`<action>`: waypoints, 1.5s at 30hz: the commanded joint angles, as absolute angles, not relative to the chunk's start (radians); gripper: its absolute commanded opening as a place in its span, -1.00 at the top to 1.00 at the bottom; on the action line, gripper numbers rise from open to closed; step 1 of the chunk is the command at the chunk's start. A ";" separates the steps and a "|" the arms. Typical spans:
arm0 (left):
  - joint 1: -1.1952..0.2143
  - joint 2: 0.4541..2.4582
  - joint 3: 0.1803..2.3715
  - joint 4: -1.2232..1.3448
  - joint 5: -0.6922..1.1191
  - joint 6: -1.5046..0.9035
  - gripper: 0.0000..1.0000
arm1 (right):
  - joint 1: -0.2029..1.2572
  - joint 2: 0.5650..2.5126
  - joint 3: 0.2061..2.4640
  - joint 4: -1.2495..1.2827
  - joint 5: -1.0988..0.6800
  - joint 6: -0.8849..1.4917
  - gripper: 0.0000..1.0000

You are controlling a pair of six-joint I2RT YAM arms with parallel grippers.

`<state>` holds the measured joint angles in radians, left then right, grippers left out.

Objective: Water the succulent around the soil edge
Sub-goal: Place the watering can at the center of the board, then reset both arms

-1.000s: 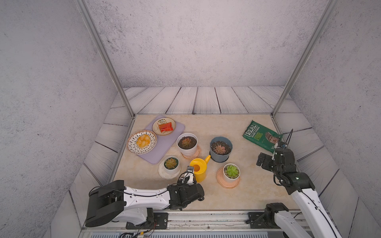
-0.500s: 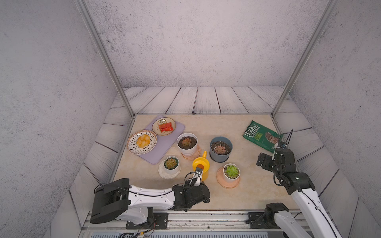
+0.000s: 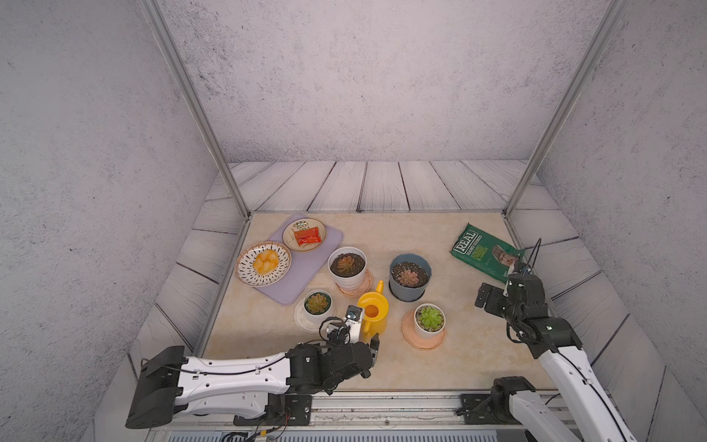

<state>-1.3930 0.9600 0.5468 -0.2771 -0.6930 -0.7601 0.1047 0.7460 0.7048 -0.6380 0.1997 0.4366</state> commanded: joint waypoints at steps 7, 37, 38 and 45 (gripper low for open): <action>-1.161 0.650 0.540 -0.430 -0.839 -0.549 -0.99 | 0.109 0.730 0.676 -0.562 0.279 0.440 -0.99; -0.023 0.919 0.477 0.118 -0.132 -0.174 -1.00 | 0.108 0.625 0.370 -0.039 0.329 0.271 -0.99; -0.007 0.935 0.468 0.147 -0.110 -0.169 -0.99 | 0.109 0.607 0.338 0.001 0.325 0.257 -0.99; 0.046 1.053 0.440 0.268 -0.003 -0.115 -0.99 | 0.106 0.543 0.193 0.214 0.356 0.197 -0.99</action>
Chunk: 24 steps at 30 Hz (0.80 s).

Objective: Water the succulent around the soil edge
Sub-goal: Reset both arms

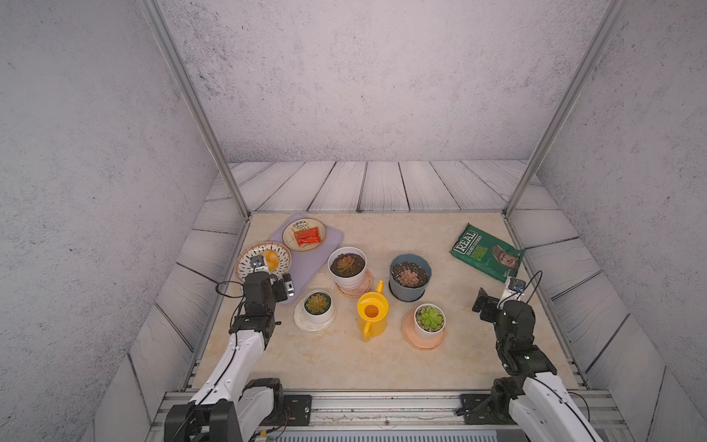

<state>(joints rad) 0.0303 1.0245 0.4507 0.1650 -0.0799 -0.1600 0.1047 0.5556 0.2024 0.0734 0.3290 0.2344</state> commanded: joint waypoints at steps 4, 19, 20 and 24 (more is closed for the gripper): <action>0.057 1.113 0.403 0.374 0.035 -0.065 -0.99 | 0.107 0.610 0.222 0.200 0.375 0.197 -0.98; 0.070 1.304 0.377 0.666 0.148 -0.025 -0.99 | 0.106 0.999 0.278 0.459 0.392 0.107 -0.99; 0.069 1.315 0.377 0.681 0.160 -0.024 -0.99 | 0.104 1.025 0.283 0.476 0.390 0.102 -0.99; 0.070 1.378 0.372 0.761 0.179 -0.019 -0.99 | 0.099 1.120 0.304 0.533 0.389 0.090 -0.99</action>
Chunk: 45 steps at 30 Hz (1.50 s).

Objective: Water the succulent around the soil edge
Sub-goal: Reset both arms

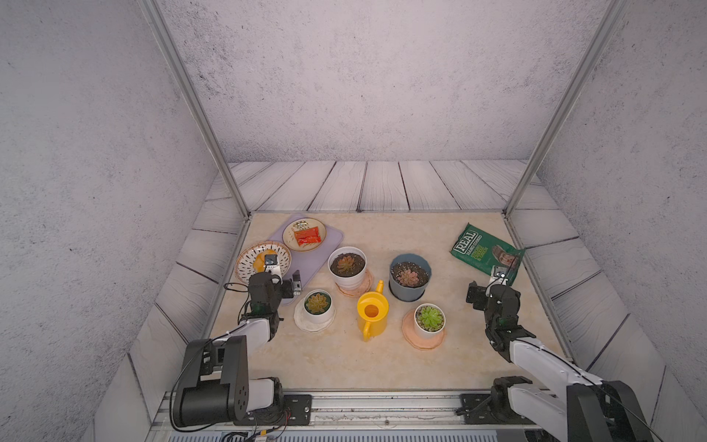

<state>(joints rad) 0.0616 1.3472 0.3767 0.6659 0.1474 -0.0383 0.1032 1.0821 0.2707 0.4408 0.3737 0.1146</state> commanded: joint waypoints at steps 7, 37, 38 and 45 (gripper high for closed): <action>0.072 1.470 0.415 0.771 0.187 -0.008 -0.99 | 0.079 1.216 0.309 0.640 0.353 0.081 -0.99; 0.074 1.528 0.442 0.767 0.210 0.002 -0.99 | -0.027 1.562 0.413 0.862 -0.112 0.026 -0.99; 0.074 1.529 0.442 0.767 0.211 0.002 -0.99 | -0.025 1.560 0.414 0.857 -0.112 0.026 -0.99; 0.074 1.529 0.443 0.766 0.209 0.002 -0.99 | -0.026 1.567 0.411 0.874 -0.017 0.062 -0.99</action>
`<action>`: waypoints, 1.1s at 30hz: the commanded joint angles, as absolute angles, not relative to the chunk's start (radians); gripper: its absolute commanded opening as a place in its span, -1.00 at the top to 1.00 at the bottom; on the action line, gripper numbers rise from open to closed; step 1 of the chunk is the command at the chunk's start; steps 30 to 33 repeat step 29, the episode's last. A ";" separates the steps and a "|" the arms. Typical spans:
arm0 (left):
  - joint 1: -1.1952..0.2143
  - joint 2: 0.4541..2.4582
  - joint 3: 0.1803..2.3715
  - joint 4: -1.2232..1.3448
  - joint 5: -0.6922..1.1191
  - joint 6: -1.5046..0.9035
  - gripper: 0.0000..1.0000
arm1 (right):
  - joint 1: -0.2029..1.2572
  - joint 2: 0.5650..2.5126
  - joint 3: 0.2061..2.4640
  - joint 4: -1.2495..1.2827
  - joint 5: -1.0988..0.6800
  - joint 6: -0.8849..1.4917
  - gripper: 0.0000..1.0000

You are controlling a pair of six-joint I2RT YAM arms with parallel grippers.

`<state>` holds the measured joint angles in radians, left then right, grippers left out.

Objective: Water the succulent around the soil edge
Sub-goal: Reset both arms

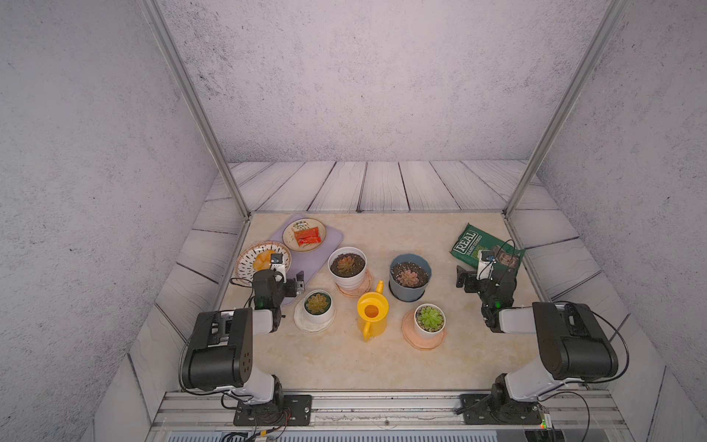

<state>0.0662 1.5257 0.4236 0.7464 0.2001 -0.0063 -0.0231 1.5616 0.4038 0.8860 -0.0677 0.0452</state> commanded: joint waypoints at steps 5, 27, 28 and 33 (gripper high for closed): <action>0.072 1.529 0.443 0.765 0.209 0.002 -0.99 | -0.025 1.565 0.381 0.929 0.071 0.096 -0.98; 0.072 1.529 0.443 0.764 0.206 0.003 -0.99 | -0.025 1.563 0.385 0.921 0.068 0.092 -0.99; 0.073 1.529 0.443 0.764 0.206 0.003 -0.99 | -0.026 1.563 0.385 0.921 0.069 0.091 -0.99; 0.072 1.529 0.443 0.765 0.206 0.003 -0.99 | -0.026 1.563 0.385 0.922 0.069 0.091 -0.99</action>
